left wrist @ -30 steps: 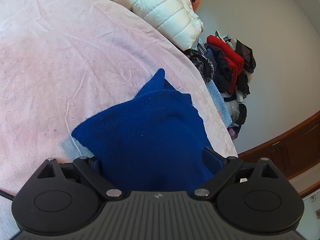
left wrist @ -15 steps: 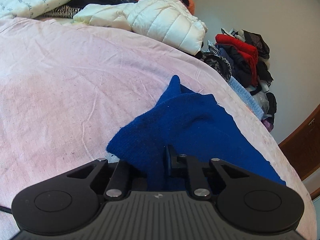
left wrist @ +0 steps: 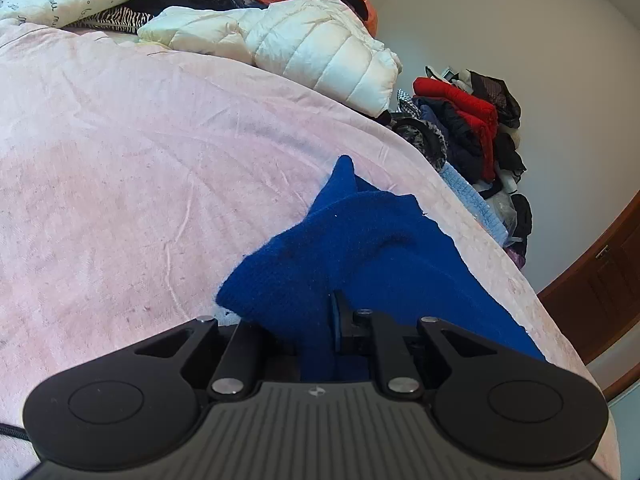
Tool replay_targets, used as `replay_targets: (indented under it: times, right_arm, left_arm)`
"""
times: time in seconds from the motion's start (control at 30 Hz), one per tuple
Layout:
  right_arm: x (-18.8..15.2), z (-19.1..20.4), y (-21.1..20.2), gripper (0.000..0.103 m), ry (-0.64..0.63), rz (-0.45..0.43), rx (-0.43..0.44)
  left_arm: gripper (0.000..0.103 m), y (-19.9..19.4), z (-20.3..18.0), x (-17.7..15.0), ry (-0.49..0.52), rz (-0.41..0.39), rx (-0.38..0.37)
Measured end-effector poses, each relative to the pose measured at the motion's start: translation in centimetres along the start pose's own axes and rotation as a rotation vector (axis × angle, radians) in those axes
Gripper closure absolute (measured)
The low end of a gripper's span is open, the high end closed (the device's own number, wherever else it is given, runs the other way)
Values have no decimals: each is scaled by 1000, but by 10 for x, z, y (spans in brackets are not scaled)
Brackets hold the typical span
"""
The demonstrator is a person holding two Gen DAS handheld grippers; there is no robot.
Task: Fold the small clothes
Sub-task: 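Grasp one end of the folded sweater with the left gripper, then grasp the sweater with the right gripper while the left gripper holds its end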
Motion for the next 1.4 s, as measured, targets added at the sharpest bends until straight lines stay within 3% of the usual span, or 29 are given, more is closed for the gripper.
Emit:
replay_targets:
  times: [0.13, 0.3, 0.37, 0.47, 0.57, 0.67, 0.73, 0.87, 0.93, 1.0, 1.07, 1.13, 1.2, 1.23, 1.27, 1.4]
  right_arm:
    - [1, 3, 1, 2, -16, 7, -16]
    - [8, 6, 4, 1, -41, 37, -35]
    - [26, 9, 2, 10, 28, 47, -46]
    - [64, 25, 2, 8, 118, 38, 66]
    - [106, 64, 22, 5, 111, 160, 282]
    - [133, 112, 58, 6, 83, 388, 469]
    - [146, 139, 83, 7, 54, 476, 482]
    - [161, 182, 123, 10, -27, 542, 430]
    - [165, 201, 134, 17, -69, 565, 431]
    - [166, 218, 143, 25, -136, 571, 380]
    - [161, 229, 153, 45, -217, 606, 315]
    - [153, 236, 161, 45, -274, 632, 286]
    - [147, 237, 163, 64, -311, 624, 272]
    - [145, 236, 162, 79, -321, 611, 267]
    - [145, 231, 159, 85, -311, 604, 286]
    - [155, 205, 148, 88, -256, 577, 329]
  left_arm:
    - [95, 0, -8, 0, 68, 1, 38]
    - [96, -8, -45, -13, 362, -94, 115]
    - [96, -14, -59, -23, 461, -144, 114]
    - [96, -23, -84, -43, 632, -218, 109]
    - [96, -25, -100, -53, 734, -238, 106]
    - [96, -21, -98, -50, 716, -216, 110]
    - [96, -20, -96, -49, 709, -208, 108]
    - [96, -20, -100, -53, 743, -210, 108]
    - [96, -19, -100, -52, 749, -207, 105]
    - [96, -18, -98, -51, 752, -204, 102]
    - [96, -19, -99, -52, 763, -204, 100]
    - [96, -19, -101, -54, 781, -207, 100]
    - [96, -19, -102, -55, 792, -208, 99]
    - [96, -20, -102, -56, 795, -206, 97]
    - [96, -20, -103, -56, 801, -207, 98]
    - [96, -25, -113, -70, 905, -248, 104]
Point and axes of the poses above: each gripper's, at about its wrist camera, not at the fingertips, and y roughly the way its jaws point, z to its left, x to its top, the point moved 3 cm from there along y, roughly the way its jaws point, and after that the axes turned 3 degrees about z, right-handed, at the moved point
